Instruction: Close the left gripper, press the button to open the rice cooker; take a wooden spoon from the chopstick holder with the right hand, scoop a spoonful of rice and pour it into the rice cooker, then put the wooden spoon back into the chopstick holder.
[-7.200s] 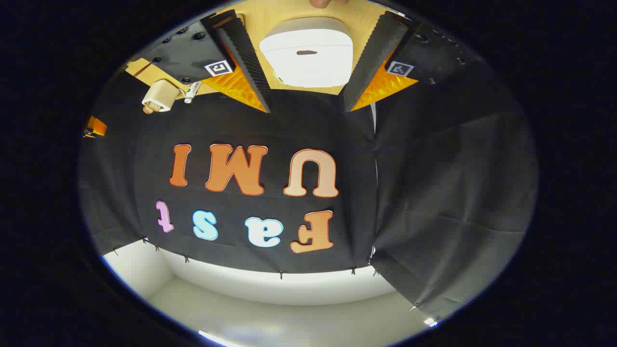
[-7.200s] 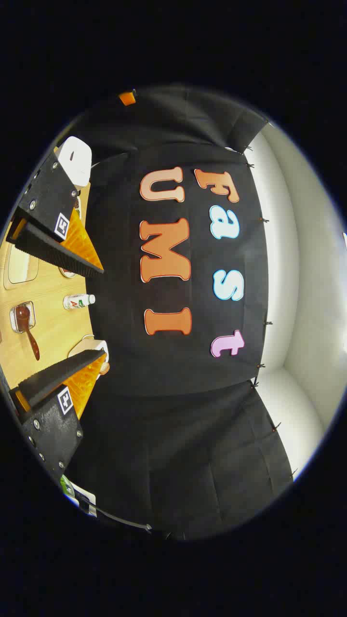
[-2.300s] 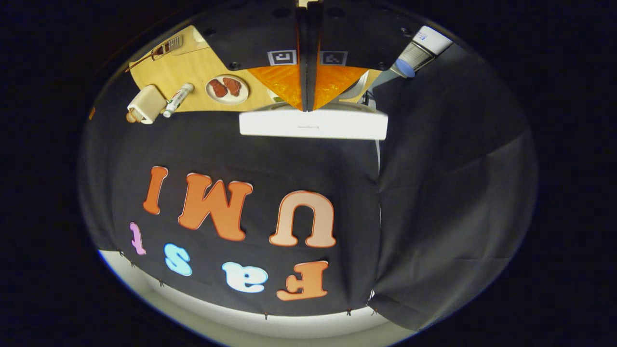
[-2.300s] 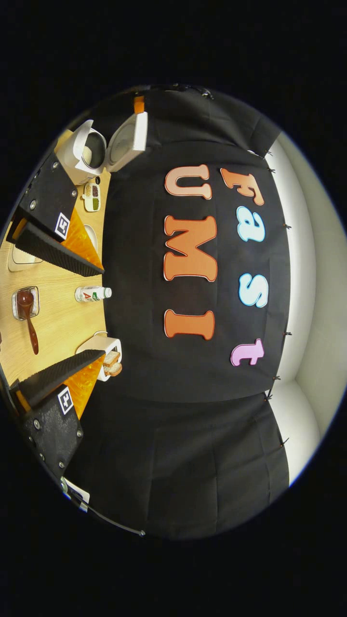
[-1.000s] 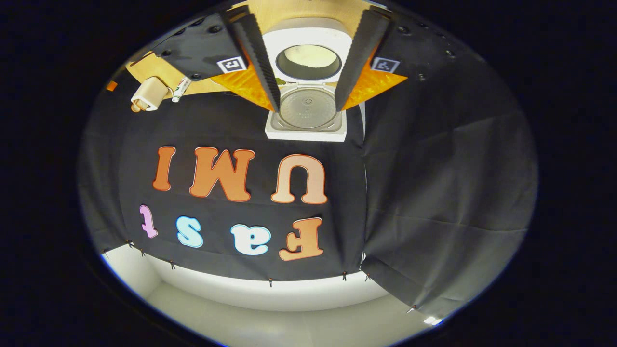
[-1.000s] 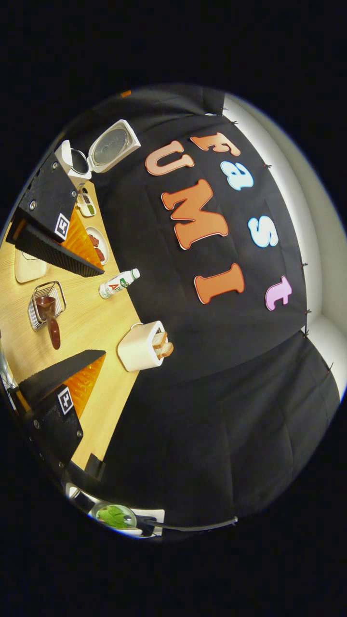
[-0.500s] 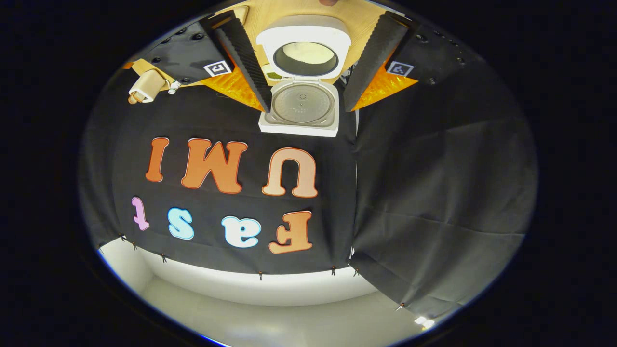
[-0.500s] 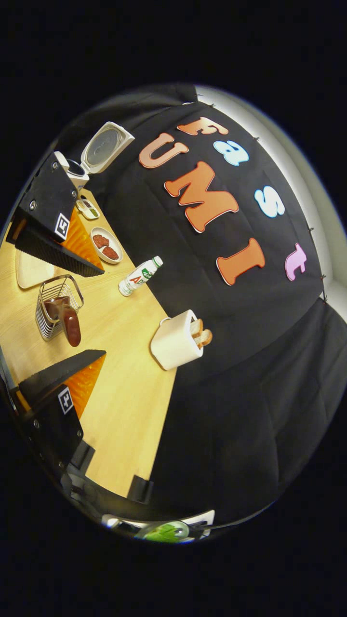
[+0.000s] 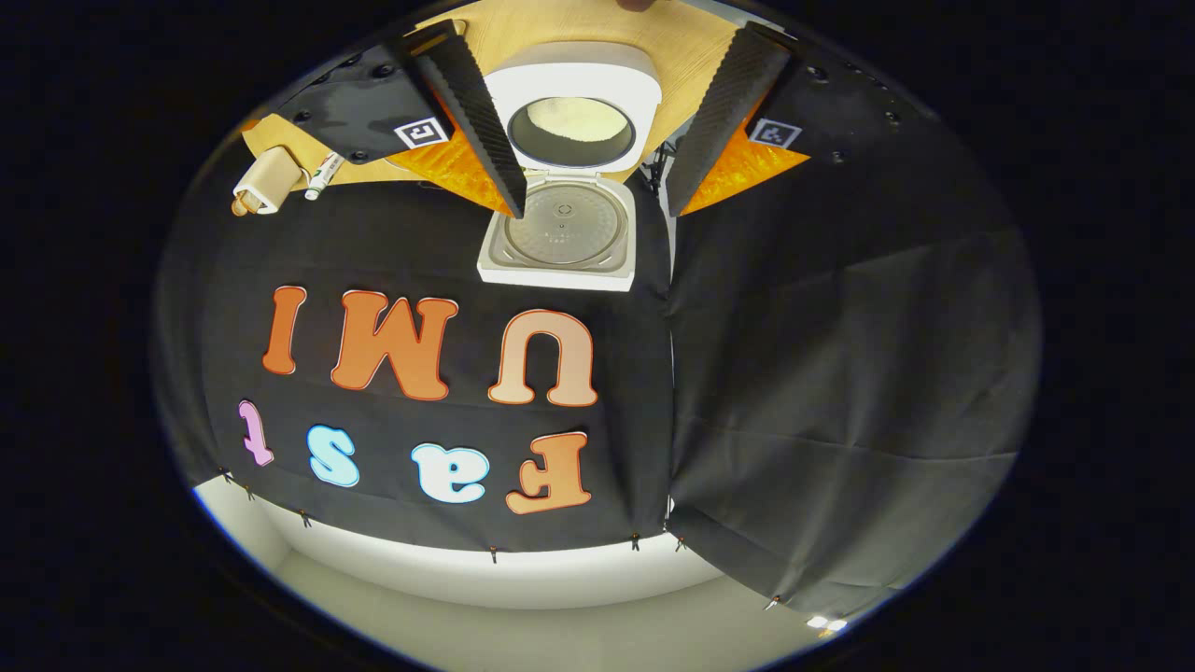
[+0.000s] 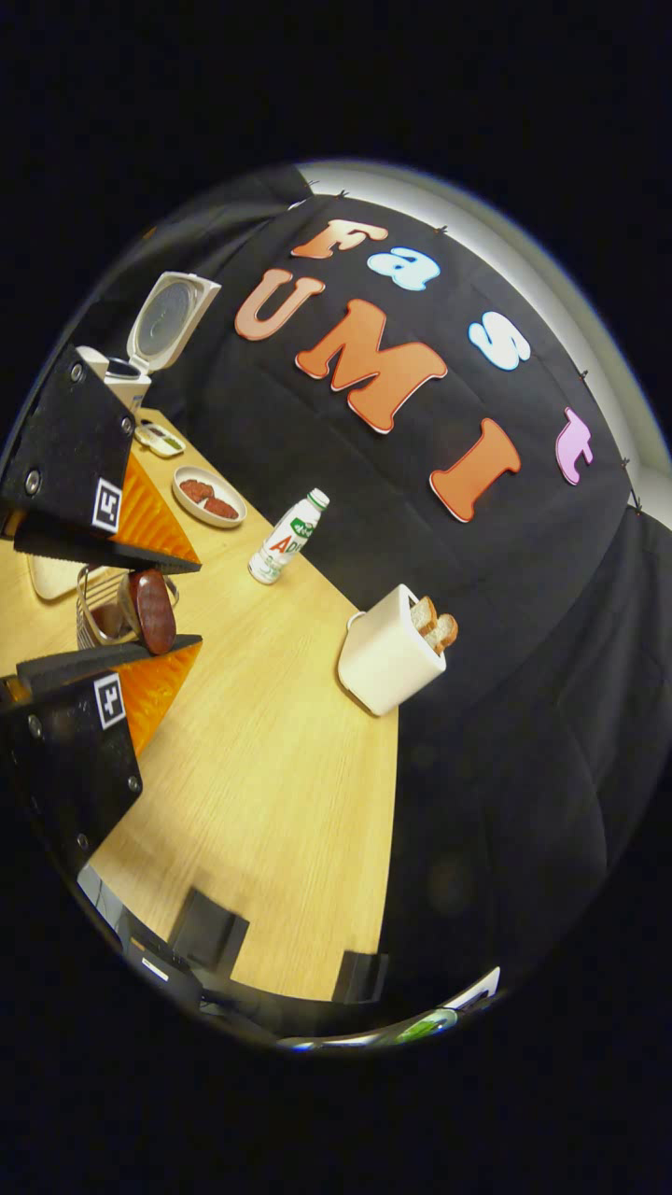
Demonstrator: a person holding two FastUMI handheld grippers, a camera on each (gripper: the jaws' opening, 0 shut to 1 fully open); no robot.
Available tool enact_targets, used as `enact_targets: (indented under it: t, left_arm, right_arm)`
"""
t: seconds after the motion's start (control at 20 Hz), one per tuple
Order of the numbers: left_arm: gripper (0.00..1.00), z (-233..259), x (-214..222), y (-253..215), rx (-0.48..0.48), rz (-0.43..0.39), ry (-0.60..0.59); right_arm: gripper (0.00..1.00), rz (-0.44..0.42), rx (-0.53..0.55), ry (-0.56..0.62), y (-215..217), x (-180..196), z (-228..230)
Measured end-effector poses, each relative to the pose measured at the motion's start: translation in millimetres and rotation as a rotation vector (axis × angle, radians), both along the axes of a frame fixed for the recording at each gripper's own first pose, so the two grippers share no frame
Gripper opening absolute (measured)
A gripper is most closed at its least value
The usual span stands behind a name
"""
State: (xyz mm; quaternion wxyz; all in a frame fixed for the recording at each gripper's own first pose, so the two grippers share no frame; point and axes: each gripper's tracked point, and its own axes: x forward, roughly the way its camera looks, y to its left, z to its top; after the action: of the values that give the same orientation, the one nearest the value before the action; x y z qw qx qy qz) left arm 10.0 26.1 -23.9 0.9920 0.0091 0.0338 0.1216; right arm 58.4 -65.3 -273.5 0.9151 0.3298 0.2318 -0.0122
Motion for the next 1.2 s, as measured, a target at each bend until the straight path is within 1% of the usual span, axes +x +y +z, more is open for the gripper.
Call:
enact_targets:
  t: [0.05,0.1,0.15,0.2,0.3,0.45,0.7,0.85,1.0,1.2]
  left_arm:
    - [1.0,-0.9,-0.2,3.9,0.009,0.01,0.004]
    - [1.0,-0.3,-1.4,5.7,0.012,0.014,0.006]
    - [1.0,-1.9,-1.7,6.5,0.01,0.016,0.007]
    - [1.0,-2.0,-2.0,7.8,0.004,0.017,0.006]
    - [1.0,-3.4,-2.2,13.5,-0.004,0.017,0.006]
    - [1.0,-4.7,-2.9,22.6,-0.013,0.02,0.004]
    - [1.0,-10.4,-0.3,38.1,-0.039,0.005,0.006]
    - [1.0,-14.9,2.5,47.7,-0.049,-0.001,0.01]
    - [1.0,-14.2,5.0,56.8,-0.043,-0.011,0.014]
    - [1.0,-15.1,4.4,68.8,-0.04,-0.015,0.021]
  right_arm:
    - [0.36,0.027,0.014,0.004,9.0,0.4,4.1]
    - [0.28,0.044,-0.006,0.008,14.5,1.5,5.4]
    - [0.24,0.052,-0.046,0.005,18.4,8.0,5.0]
    - [0.18,0.068,-0.077,0.011,22.7,11.7,7.8]
    - [0.15,0.09,-0.145,-0.002,27.0,13.0,21.5]
    - [0.15,0.121,-0.233,-0.006,39.0,9.1,50.3]
    - [0.15,0.137,-0.399,-0.096,59.9,-5.7,114.2]
    - [0.15,0.151,-0.44,-0.15,82.0,-10.1,143.1]
    - [0.15,0.2,-0.436,-0.177,117.3,-17.8,151.6]
    - [0.15,0.276,-0.485,-0.175,159.9,-28.2,137.6]
